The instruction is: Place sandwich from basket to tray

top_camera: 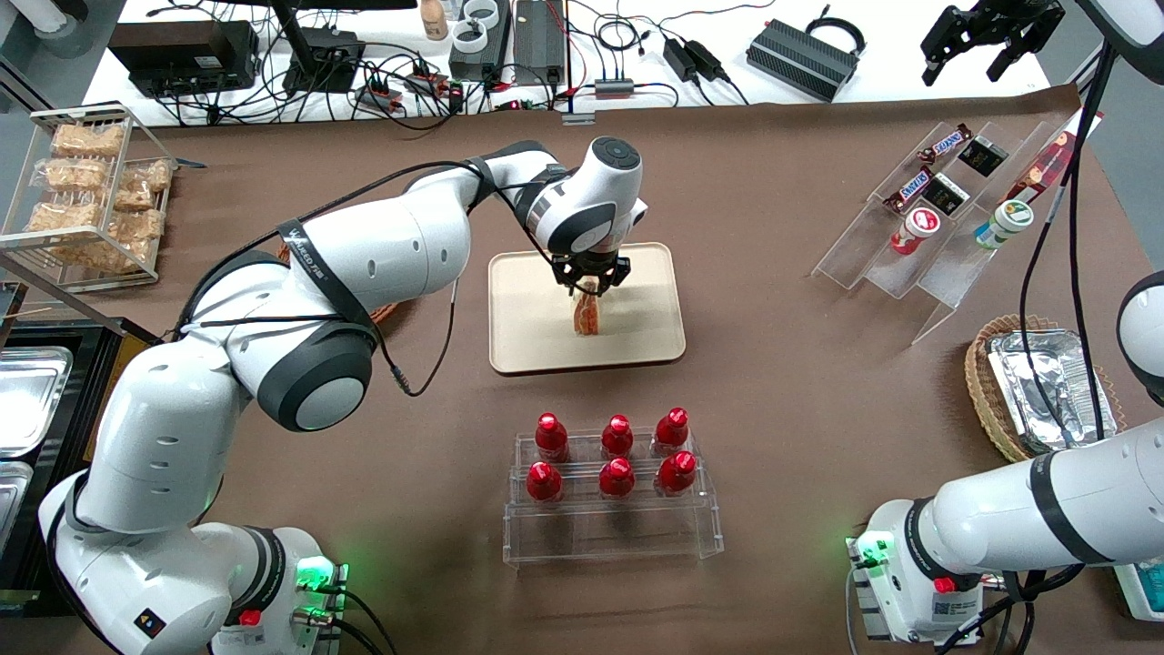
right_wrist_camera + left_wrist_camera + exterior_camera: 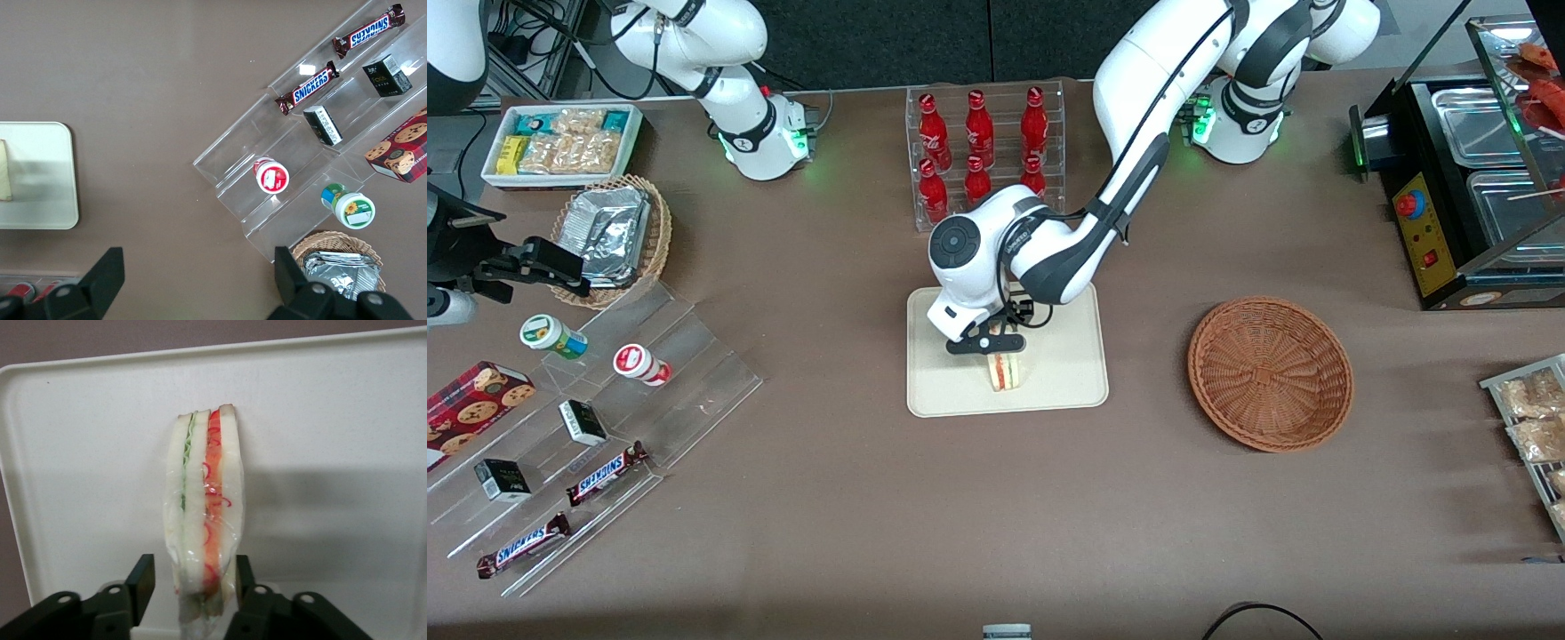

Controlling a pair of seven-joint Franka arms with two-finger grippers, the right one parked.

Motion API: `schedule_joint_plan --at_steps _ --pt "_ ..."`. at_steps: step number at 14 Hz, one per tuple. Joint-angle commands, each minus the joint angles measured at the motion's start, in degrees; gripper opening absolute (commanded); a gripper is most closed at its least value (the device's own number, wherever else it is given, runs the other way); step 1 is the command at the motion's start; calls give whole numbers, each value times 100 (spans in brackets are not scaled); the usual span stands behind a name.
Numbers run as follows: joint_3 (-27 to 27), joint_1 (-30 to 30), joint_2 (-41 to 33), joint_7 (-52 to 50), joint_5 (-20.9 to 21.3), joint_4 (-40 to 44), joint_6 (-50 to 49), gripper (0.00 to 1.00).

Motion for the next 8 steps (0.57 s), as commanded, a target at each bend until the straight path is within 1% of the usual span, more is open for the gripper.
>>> schedule_joint_plan --at_steps 1,4,6,8 --pt "80 -94 -14 -159 78 -41 83 100" --pt "80 -94 -84 -247 78 -41 4 100" --pt "80 -76 -303 -483 60 -15 -145 100" --pt "97 11 -628 -467 8 -15 -460 100"
